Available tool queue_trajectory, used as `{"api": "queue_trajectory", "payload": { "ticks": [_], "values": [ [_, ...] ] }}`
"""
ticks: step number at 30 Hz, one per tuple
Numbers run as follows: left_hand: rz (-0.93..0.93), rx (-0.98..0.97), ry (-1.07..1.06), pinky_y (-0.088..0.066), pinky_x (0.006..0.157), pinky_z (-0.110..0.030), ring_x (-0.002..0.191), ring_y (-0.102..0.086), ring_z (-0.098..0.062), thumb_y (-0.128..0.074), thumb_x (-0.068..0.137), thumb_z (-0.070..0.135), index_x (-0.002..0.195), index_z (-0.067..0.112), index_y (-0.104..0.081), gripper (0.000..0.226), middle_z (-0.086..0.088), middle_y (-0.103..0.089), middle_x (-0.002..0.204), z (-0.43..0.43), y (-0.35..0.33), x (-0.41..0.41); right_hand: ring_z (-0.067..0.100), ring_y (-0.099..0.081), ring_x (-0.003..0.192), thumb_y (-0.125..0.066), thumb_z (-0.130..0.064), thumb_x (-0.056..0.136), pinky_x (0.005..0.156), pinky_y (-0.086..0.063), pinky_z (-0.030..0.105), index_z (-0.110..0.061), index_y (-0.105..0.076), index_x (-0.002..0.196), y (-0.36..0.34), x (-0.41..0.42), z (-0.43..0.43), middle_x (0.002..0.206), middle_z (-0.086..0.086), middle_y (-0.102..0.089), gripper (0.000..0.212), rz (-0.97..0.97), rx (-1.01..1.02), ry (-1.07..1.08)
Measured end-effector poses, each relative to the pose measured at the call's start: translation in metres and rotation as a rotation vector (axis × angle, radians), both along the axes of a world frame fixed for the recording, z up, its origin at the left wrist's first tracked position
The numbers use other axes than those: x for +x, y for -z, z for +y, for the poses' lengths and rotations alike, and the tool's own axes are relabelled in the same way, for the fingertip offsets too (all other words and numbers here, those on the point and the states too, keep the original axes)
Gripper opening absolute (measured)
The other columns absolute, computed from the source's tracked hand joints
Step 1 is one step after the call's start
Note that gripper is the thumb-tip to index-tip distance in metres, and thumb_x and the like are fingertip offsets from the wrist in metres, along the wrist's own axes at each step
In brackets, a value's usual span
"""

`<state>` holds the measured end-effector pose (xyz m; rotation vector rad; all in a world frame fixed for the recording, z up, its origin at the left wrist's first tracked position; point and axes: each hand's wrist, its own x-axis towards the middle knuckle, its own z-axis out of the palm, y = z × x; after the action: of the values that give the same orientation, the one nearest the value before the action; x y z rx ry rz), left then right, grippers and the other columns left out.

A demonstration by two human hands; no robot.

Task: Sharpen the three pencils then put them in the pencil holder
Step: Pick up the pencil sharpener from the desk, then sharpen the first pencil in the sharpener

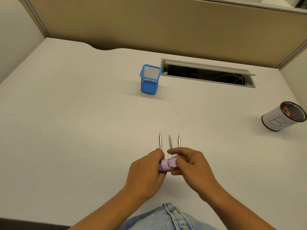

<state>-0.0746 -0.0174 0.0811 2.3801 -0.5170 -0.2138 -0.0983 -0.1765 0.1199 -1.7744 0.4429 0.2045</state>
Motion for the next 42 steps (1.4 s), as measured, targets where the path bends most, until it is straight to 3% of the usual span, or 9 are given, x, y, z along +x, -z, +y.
{"api": "queue_trajectory", "payload": {
  "ticks": [4, 7, 12, 16, 22, 28, 32, 37, 42],
  "values": [
    [0.101, -0.042, 0.025, -0.034, 0.050, -0.009, 0.056, -0.052, -0.004, -0.055, 0.081, 0.046, 0.090, 0.047, -0.025, 0.032, 0.021, -0.050, 0.072, 0.002, -0.002, -0.002, 0.019, -0.073, 0.065, -0.057, -0.014, 0.092, 0.060, -0.057, 0.025, -0.017, -0.072, 0.100, 0.006, 0.010, -0.007, 0.076, 0.008, -0.077, 0.017, 0.176, 0.178, 0.002],
    [0.136, -0.067, 0.008, -0.035, 0.051, -0.012, 0.054, -0.049, -0.006, -0.055, 0.089, 0.042, 0.092, 0.043, -0.026, 0.030, 0.021, -0.049, 0.074, 0.007, 0.000, -0.001, 0.020, -0.075, 0.067, -0.056, -0.036, 0.097, 0.061, -0.060, 0.029, -0.016, -0.073, 0.094, 0.018, 0.020, -0.015, 0.077, 0.007, -0.077, 0.027, 0.182, 0.144, 0.054],
    [0.110, -0.129, -0.043, -0.040, 0.061, -0.010, 0.074, -0.055, -0.004, -0.061, 0.094, 0.036, 0.098, 0.036, -0.039, 0.022, 0.015, -0.055, 0.090, 0.018, -0.002, 0.001, 0.005, -0.064, 0.054, -0.071, -0.031, 0.086, 0.057, -0.051, 0.026, -0.022, -0.061, 0.088, 0.051, 0.034, -0.035, 0.065, -0.007, -0.067, 0.013, 0.100, -0.538, 0.016],
    [0.055, -0.193, -0.050, -0.050, 0.073, -0.017, 0.089, -0.059, -0.007, -0.068, 0.091, 0.031, 0.104, 0.029, -0.057, 0.017, 0.012, -0.058, 0.102, 0.024, -0.006, 0.001, 0.010, -0.063, 0.065, -0.073, -0.030, 0.080, 0.056, -0.047, 0.026, -0.021, -0.058, 0.094, 0.066, 0.041, -0.037, 0.074, -0.008, -0.065, 0.023, 0.147, -0.662, -0.040],
    [0.046, -0.233, -0.077, -0.051, 0.077, -0.018, 0.093, -0.061, -0.006, -0.071, 0.088, 0.031, 0.108, 0.031, -0.064, 0.021, 0.016, -0.061, 0.103, 0.031, -0.006, 0.002, 0.014, -0.064, 0.072, -0.066, -0.021, 0.078, 0.060, -0.050, 0.028, -0.022, -0.064, 0.096, 0.068, 0.046, -0.044, 0.075, -0.009, -0.067, 0.018, 0.160, -0.682, -0.011],
    [0.039, -0.262, -0.092, -0.046, 0.076, -0.007, 0.096, -0.060, -0.003, -0.074, 0.087, 0.029, 0.107, 0.041, -0.062, 0.026, 0.021, -0.061, 0.101, 0.031, -0.006, 0.010, 0.007, -0.063, 0.062, -0.066, -0.016, 0.080, 0.057, -0.048, 0.025, -0.030, -0.068, 0.083, 0.037, 0.041, -0.053, 0.079, -0.009, -0.068, 0.015, -0.033, -0.559, 0.046],
    [0.036, -0.300, -0.070, -0.044, 0.077, -0.006, 0.097, -0.059, -0.004, -0.074, 0.087, 0.028, 0.106, 0.046, -0.060, 0.029, 0.021, -0.061, 0.100, 0.028, -0.014, 0.015, 0.000, -0.054, 0.054, -0.066, -0.011, 0.089, 0.048, -0.038, 0.007, -0.031, -0.070, 0.086, 0.002, 0.030, -0.052, 0.074, -0.018, -0.064, 0.020, -0.169, -0.375, 0.008],
    [-0.006, -0.306, -0.038, -0.043, 0.075, -0.006, 0.096, -0.060, -0.004, -0.073, 0.087, 0.034, 0.108, 0.049, -0.059, 0.030, 0.021, -0.061, 0.101, 0.030, -0.037, 0.014, 0.009, -0.062, 0.085, -0.064, -0.022, 0.092, 0.065, -0.040, 0.009, -0.035, -0.075, 0.095, -0.045, 0.005, -0.044, 0.093, -0.019, -0.068, 0.018, -0.365, -0.415, -0.137],
    [-0.105, -0.339, -0.036, -0.039, 0.068, -0.005, 0.089, -0.059, -0.006, -0.072, 0.083, 0.034, 0.116, 0.037, -0.068, 0.033, 0.018, -0.060, 0.095, 0.035, -0.062, 0.018, 0.012, -0.061, 0.092, -0.059, -0.029, 0.087, 0.073, -0.039, 0.006, -0.036, -0.076, 0.100, -0.070, -0.007, -0.041, 0.095, -0.013, -0.066, 0.022, -0.483, -0.486, -0.148]
  ]
}}
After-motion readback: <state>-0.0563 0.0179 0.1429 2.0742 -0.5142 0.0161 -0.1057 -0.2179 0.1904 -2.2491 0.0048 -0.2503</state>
